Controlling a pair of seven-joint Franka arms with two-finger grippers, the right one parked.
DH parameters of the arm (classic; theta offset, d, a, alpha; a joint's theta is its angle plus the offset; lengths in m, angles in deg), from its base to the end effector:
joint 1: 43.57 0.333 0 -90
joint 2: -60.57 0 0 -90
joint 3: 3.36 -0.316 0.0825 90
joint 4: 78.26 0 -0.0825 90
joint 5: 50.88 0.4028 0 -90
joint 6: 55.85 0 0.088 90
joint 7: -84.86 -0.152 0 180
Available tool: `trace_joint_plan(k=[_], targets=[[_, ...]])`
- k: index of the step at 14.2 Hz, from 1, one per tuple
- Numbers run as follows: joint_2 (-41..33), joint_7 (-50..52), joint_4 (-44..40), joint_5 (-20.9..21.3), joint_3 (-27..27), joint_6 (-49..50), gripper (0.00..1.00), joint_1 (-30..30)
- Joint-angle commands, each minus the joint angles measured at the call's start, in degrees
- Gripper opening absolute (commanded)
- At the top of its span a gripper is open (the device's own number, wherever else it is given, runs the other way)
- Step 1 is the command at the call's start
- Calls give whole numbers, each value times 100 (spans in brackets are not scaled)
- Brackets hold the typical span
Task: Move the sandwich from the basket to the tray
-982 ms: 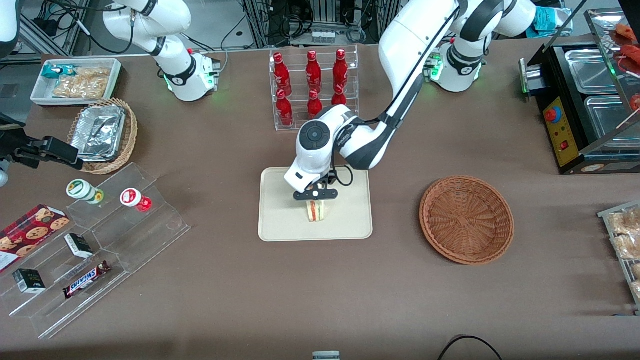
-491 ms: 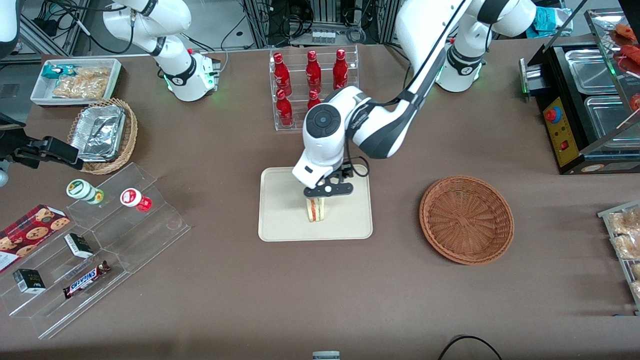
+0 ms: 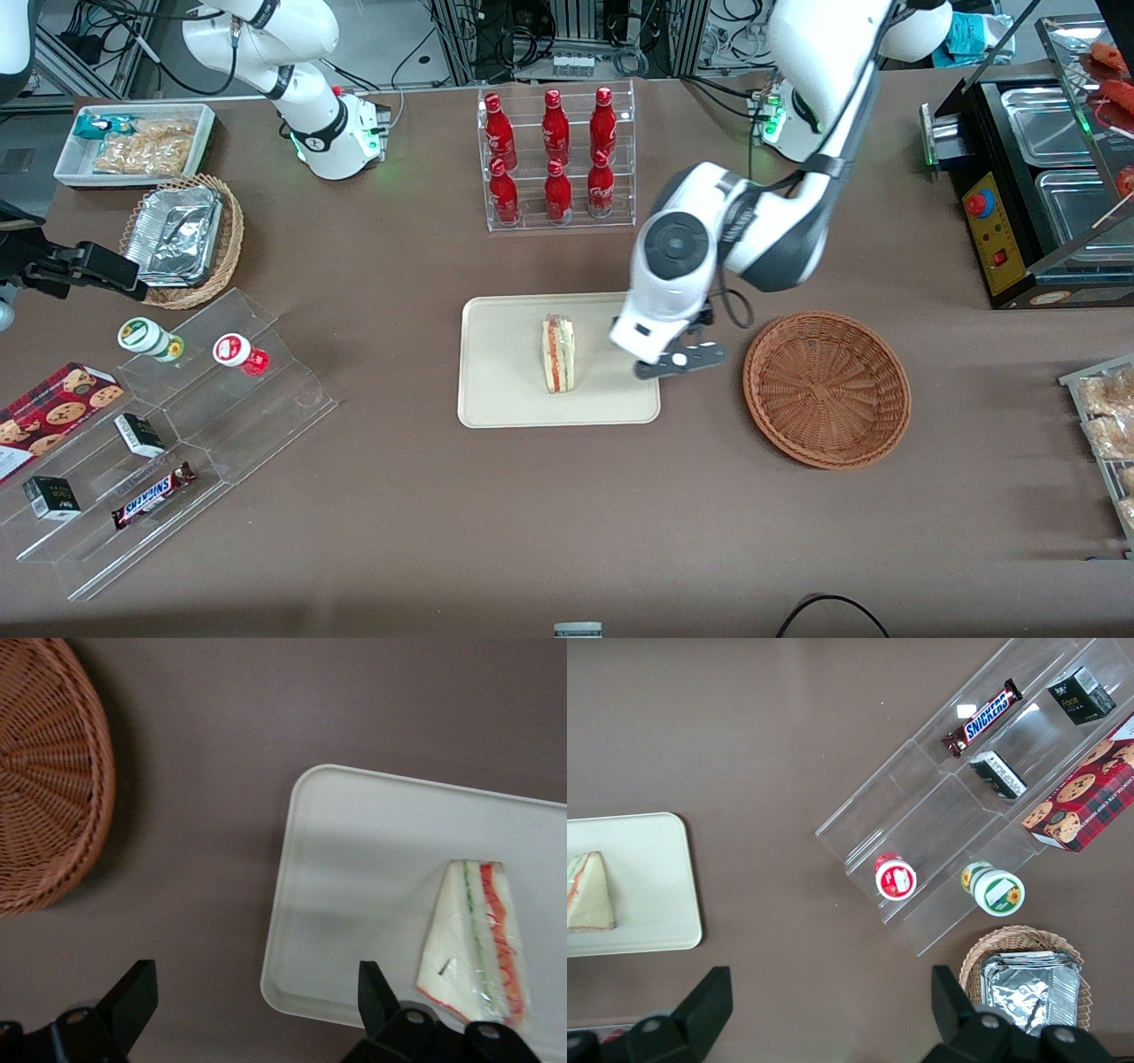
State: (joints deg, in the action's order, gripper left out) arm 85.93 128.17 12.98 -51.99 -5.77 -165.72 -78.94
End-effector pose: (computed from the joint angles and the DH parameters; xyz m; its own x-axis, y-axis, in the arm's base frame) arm 0.5652 -0.3720 0.3156 0.9787 0.1869 -0.0845 0.1803 -0.9803 -0.0806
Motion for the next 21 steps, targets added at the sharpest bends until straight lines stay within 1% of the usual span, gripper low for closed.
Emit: trace_joint_plan(k=[1, 5, 7, 12, 16, 19, 21], targets=[[-776, -557, 815, 14, 39, 18, 100, 406], [-1576, -1428, 1457, 14, 39, 361, 100, 1057], [-1849, -1719, 1563, 23, 30, 711, 100, 1329], [-2306, -2921, 1555, 14, 30, 1503, 100, 2103], [-2579, -3564, 1405, -3, 92, 1873, 100, 2972], [-2694, -4021, 1143, -3, 408, 2031, 100, 3588], [-2755, -4302, 870, 5, 487, 2259, 100, 3808]])
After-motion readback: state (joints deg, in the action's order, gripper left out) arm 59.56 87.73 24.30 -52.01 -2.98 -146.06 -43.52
